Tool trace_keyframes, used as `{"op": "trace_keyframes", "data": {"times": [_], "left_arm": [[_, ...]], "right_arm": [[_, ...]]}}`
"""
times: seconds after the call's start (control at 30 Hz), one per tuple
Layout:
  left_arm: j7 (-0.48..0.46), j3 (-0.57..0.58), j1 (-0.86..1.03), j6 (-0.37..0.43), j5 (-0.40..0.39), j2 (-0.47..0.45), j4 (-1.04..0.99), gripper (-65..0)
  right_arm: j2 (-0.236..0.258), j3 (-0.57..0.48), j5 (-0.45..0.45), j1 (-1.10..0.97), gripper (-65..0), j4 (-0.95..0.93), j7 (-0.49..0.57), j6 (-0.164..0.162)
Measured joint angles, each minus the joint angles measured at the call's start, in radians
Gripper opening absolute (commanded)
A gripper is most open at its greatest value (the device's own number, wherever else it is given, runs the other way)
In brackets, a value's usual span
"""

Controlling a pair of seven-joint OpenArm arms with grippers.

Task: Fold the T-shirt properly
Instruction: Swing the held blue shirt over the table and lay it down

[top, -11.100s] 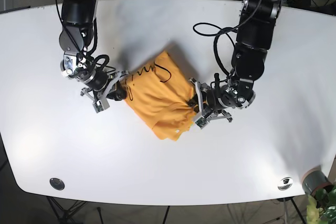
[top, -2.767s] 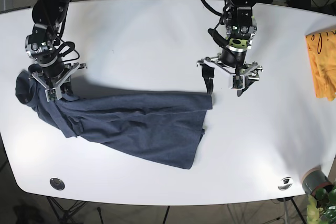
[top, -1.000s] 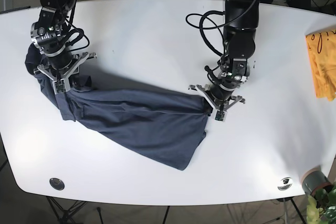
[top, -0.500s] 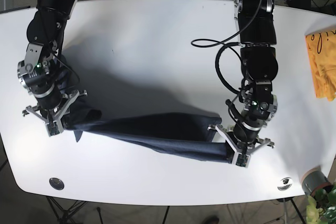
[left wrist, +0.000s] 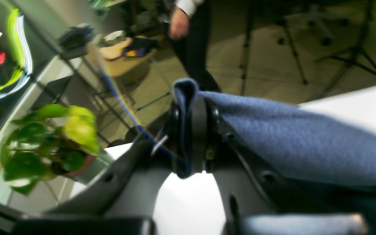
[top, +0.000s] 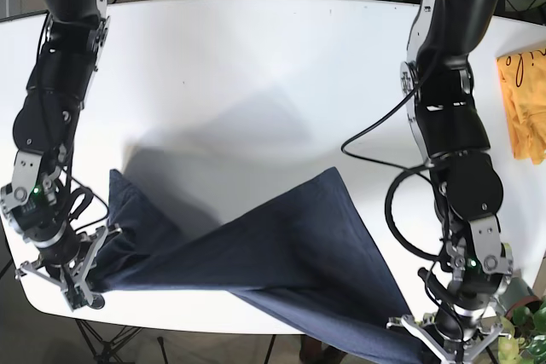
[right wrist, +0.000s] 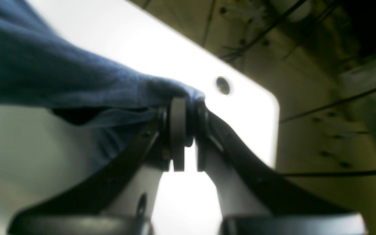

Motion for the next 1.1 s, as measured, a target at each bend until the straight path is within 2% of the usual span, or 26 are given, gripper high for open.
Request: {"op": "trace_keyframes", "data": {"times": [0.03, 0.17, 0.4, 0.5, 0.6, 0.7, 0.9, 1.0, 1.1], "left_arm": [[-0.001, -0.002, -0.028, 0.000, 0.005, -0.002, -0.021, -65.0], [-0.006, 0.002, -0.121, -0.005, -0.018, -0.046, -0.087, -65.0], [-0.016, -0.011, -0.196, 0.000, -0.005, -0.108, -0.161, -65.0], [-0.011, -0.063, -0.185, -0.004, -0.015, -0.108, -0.173, -65.0], [-0.008, -0.097, -0.164, -0.011, -0.009, -0.116, -0.174, -65.0], [-0.013, -0.111, -0.123, -0.060, -0.010, -0.123, -0.168, -65.0], [0.007, -0.123, -0.034, -0.083, -0.010, -0.117, -0.171, -65.0], [-0.012, -0.123, 0.009, -0.081, -0.014, -0.117, -0.163, -65.0], [-0.009, -0.124, 0.108, -0.089, -0.010, -0.119, -0.094, -65.0]], "right_arm": [[0.000, -0.001, -0.005, 0.031, -62.8, -0.012, -0.005, 0.000], [0.023, -0.012, 0.021, 0.149, -62.8, -0.041, -0.026, 0.043], [0.070, -0.015, 0.009, 0.274, -62.8, -0.045, -0.061, 0.039], [0.084, -0.024, 0.017, 0.285, -62.8, -0.044, -0.084, 0.039], [0.095, -0.020, 0.023, 0.244, -62.8, -0.039, -0.084, 0.039], [0.091, -0.010, 0.022, 0.174, -62.8, -0.025, -0.087, 0.040], [0.068, 0.087, 0.016, 0.013, -62.8, 0.085, -0.096, 0.041], [0.058, 0.136, 0.032, -0.090, -62.8, 0.140, -0.084, 0.043], [0.026, 0.211, 0.018, -0.222, -62.8, 0.201, -0.091, 0.037]]}}
